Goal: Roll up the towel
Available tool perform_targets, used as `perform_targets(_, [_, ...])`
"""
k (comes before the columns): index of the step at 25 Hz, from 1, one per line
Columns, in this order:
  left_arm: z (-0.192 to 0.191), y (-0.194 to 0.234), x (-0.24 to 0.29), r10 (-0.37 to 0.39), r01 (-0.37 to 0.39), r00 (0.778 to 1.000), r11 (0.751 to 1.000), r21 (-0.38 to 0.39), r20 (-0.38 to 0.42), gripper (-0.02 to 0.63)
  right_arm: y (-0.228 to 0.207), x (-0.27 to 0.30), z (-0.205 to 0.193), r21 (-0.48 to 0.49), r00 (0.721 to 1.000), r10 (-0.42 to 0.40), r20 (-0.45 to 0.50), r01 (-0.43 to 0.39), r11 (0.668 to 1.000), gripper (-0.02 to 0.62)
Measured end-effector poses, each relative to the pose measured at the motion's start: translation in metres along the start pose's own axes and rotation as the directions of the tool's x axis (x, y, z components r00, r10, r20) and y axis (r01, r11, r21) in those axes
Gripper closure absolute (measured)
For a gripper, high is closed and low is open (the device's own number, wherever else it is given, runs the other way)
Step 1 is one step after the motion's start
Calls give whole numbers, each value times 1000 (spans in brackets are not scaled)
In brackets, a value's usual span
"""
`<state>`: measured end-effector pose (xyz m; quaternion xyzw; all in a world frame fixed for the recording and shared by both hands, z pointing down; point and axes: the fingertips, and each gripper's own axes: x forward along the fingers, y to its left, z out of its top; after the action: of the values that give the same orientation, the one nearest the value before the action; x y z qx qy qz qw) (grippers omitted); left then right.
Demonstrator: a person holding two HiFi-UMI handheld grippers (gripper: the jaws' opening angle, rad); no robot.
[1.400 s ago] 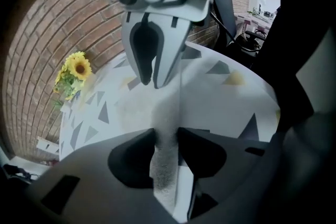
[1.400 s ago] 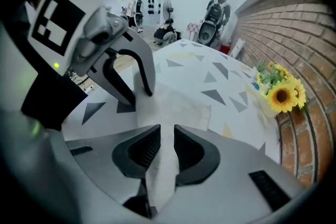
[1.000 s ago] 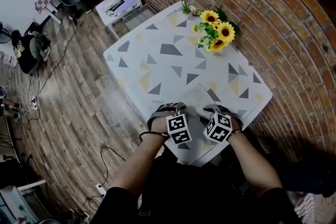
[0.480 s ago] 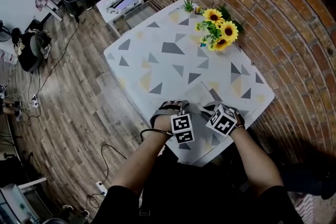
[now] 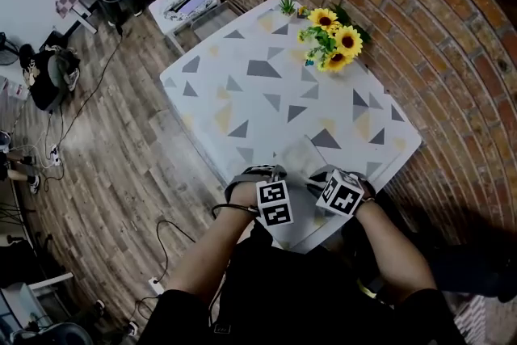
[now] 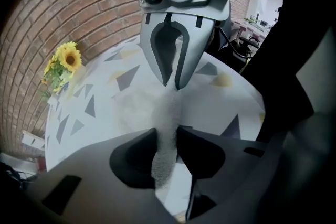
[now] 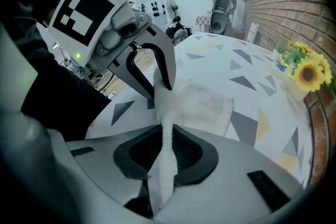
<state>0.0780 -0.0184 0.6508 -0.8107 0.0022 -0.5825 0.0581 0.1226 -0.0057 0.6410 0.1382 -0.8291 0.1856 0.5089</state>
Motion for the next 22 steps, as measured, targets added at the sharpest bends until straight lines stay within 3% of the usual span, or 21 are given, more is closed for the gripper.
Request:
perform_targets(6, [-2,-38,-8,-126,126,992,992,16,14,472,38,-3,-11,-76,997,67,-49,-71,995,520])
perform_targets(16, [3,4,-17,88,-86,996,994,73,-29,416,-7,0,-9,-4,996,-44,-75,44,999,492])
perform_targets(22, [11,-1,-14,93,-88,995,984,152,-27,416,-37,0,-8,19,988,-123,-88,125,992,492])
